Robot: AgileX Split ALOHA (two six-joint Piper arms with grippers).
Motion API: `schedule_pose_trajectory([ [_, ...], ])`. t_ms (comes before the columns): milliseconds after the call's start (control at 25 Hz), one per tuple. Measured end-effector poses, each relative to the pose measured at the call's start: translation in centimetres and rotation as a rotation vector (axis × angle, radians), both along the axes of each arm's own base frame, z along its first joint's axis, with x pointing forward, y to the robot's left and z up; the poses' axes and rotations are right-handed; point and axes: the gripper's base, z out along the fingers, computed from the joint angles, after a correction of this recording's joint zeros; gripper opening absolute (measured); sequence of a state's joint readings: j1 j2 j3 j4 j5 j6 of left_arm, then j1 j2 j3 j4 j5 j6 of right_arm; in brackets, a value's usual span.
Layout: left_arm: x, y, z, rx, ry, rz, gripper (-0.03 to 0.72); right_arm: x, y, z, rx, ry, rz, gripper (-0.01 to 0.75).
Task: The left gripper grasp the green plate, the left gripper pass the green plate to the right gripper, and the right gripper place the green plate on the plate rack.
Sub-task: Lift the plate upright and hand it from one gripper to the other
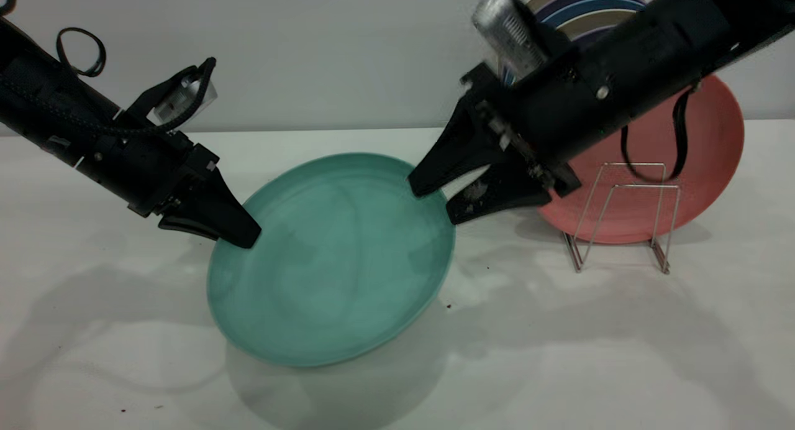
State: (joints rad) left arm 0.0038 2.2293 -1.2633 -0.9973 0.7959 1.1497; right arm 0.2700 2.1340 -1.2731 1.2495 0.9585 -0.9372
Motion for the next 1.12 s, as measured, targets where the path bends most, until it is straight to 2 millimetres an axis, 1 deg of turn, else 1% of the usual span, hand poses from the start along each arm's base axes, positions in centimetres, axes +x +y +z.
schedule_pose_trajectory([
  [120,-0.1,-0.1,0.1,-0.010,0.008,-0.009,0.020,0.9,-1.0,0.9,0.029,-0.010,0.003,0.521],
  [200,-0.1,-0.1,0.1,-0.011,0.008,-0.012,0.020,1.1,-1.6,0.9,0.024,-0.016,-0.002,0.513],
  [400,-0.1,-0.1,0.1,-0.011,0.006,-0.014,0.020,1.0,-1.7,0.7,-0.007,-0.024,0.028,0.506],
  [560,-0.2,-0.1,0.1,-0.015,0.008,-0.018,0.020,1.2,-1.5,0.5,-0.035,-0.048,0.006,0.506],
  [760,-0.2,-0.2,0.1,-0.024,0.010,-0.029,0.020,1.0,-0.8,-0.5,-0.047,-0.031,0.014,0.506],
  [1000,-0.2,-0.5,0.3,-0.043,0.004,-0.030,0.020,0.4,1.1,-1.9,-0.023,0.014,0.019,0.504],
  [1120,-0.3,-1.0,0.3,-0.045,0.001,-0.044,0.020,0.2,2.1,-2.4,-0.022,0.021,0.011,0.472],
])
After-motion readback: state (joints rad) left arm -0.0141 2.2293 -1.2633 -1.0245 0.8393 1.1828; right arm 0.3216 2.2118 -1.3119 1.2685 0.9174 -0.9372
